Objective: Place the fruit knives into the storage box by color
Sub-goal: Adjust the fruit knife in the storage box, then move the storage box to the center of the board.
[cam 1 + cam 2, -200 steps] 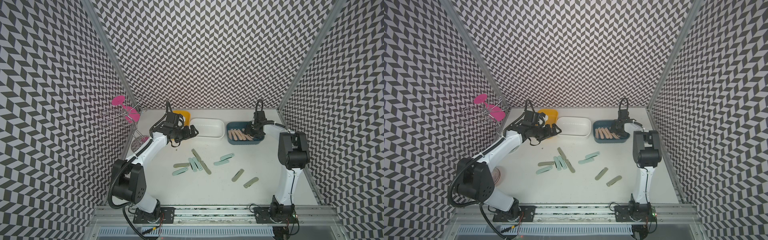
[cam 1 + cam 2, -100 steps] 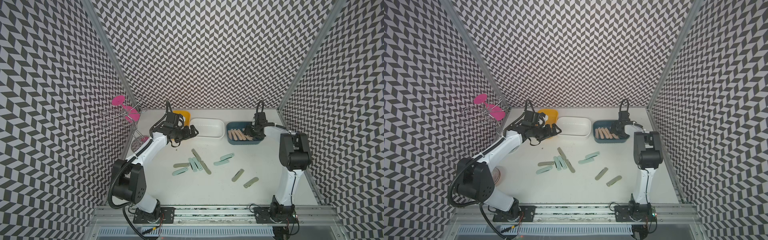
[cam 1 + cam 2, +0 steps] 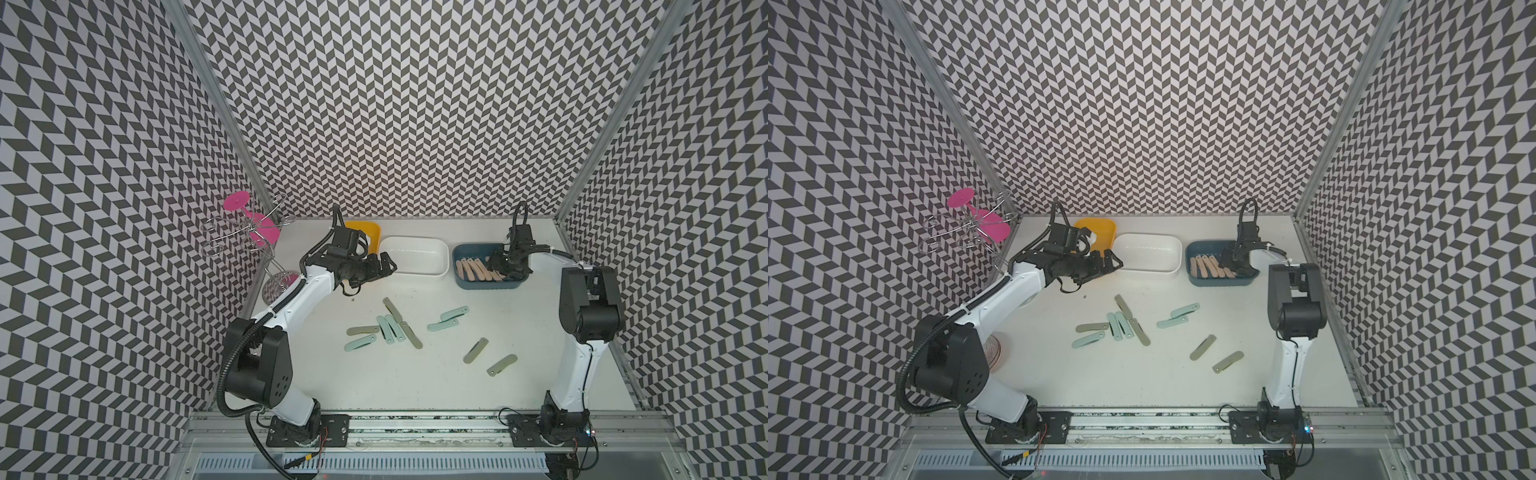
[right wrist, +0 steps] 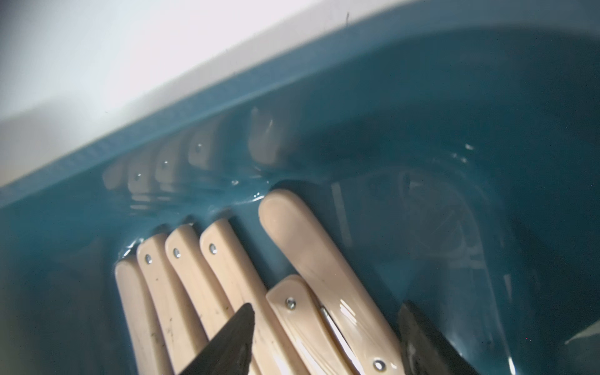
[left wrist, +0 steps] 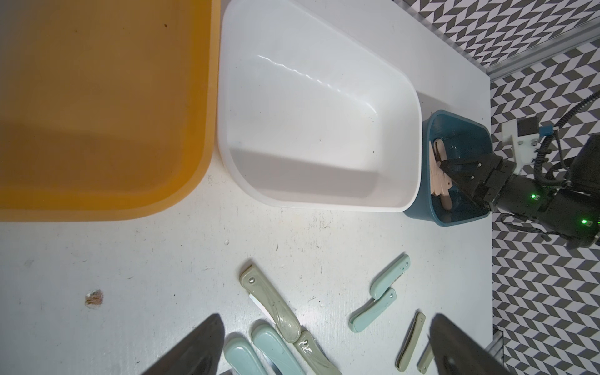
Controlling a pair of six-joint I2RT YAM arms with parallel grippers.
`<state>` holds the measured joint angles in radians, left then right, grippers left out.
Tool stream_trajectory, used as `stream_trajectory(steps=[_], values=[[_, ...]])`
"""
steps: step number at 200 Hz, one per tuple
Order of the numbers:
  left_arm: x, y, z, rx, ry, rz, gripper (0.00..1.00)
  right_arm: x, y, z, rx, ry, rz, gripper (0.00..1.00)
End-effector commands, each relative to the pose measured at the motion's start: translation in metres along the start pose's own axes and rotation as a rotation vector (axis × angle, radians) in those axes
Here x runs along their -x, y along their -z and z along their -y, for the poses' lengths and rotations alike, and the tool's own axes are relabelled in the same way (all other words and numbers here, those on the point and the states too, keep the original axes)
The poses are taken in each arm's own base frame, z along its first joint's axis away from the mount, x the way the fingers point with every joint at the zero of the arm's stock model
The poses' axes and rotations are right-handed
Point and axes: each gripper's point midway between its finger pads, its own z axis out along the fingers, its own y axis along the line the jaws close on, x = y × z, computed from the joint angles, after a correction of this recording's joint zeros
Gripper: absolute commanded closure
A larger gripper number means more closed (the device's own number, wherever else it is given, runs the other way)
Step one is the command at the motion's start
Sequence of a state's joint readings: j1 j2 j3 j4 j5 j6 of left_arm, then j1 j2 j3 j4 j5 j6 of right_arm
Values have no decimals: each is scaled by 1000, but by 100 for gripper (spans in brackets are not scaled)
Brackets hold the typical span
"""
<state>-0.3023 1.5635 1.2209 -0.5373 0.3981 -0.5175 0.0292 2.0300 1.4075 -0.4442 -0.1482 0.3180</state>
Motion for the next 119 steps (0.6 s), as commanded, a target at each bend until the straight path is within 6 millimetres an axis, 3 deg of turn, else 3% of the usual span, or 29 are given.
stream_trajectory(steps=[1,26,49,82,119], values=[[4,6,8,-24,-17,24,1,38,42,-23,68,-9,98,30],[4,8,9,-27,-21,28,1,57,74,-41,124,-3,160,30],[3,10,11,-30,-24,29,1,53,97,-52,174,5,167,30],[-3,10,13,-40,-30,25,1,19,122,-57,226,11,132,30],[-11,10,14,-62,-30,31,1,-39,141,-63,275,35,64,31]])
